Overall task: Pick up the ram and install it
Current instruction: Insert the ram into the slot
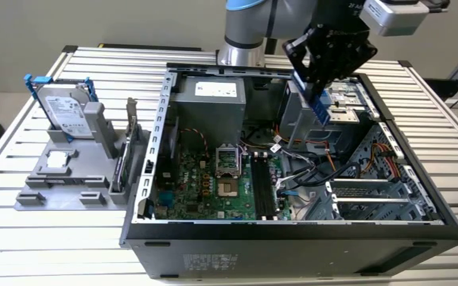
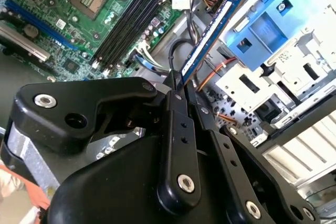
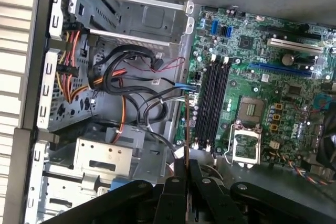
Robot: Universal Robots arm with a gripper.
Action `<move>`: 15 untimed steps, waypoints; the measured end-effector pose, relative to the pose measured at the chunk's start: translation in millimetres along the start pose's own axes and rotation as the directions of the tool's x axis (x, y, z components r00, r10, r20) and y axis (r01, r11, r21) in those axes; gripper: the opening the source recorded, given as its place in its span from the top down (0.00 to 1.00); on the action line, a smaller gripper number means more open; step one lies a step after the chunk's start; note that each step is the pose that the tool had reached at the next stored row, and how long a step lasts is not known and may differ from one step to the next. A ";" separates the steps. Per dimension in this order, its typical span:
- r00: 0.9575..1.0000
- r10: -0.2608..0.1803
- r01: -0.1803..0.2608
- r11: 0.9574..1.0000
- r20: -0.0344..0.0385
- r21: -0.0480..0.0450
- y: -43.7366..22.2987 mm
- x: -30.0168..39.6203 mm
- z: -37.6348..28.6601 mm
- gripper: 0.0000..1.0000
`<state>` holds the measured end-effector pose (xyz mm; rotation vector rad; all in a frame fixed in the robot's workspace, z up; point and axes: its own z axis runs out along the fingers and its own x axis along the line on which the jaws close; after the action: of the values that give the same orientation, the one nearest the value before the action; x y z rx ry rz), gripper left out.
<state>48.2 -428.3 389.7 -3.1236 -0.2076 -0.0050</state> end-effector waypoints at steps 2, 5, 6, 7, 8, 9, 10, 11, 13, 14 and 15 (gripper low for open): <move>1.000 0.019 -0.019 1.000 0.000 0.000 0.0 0.0 0.0 1.00; 0.999 0.048 -0.048 0.999 -0.001 0.000 0.0 0.0 0.0 1.00; 0.998 0.056 -0.056 0.998 -0.001 0.000 0.0 0.0 0.0 1.00; 0.998 0.065 -0.065 0.998 -0.001 0.000 0.0 0.0 0.1 1.00; 0.997 0.073 -0.073 0.997 -0.001 0.000 0.0 0.0 0.0 1.00; 0.997 0.082 -0.082 0.997 -0.001 -0.001 0.0 0.0 0.0 1.00; 0.996 0.089 -0.089 0.996 -0.001 -0.001 0.0 0.0 0.0 1.00; 0.995 0.097 -0.097 0.995 -0.001 -0.001 0.0 0.0 0.0 1.00; 0.994 0.108 -0.108 0.994 -0.001 -0.001 0.0 0.0 0.0 1.00; 0.994 0.109 -0.109 0.994 -0.001 -0.001 0.0 0.0 0.0 1.00; 0.994 0.109 -0.109 0.994 -0.001 -0.001 0.0 0.0 0.0 1.00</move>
<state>48.2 -428.3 389.6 -3.1309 -0.0365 -0.0059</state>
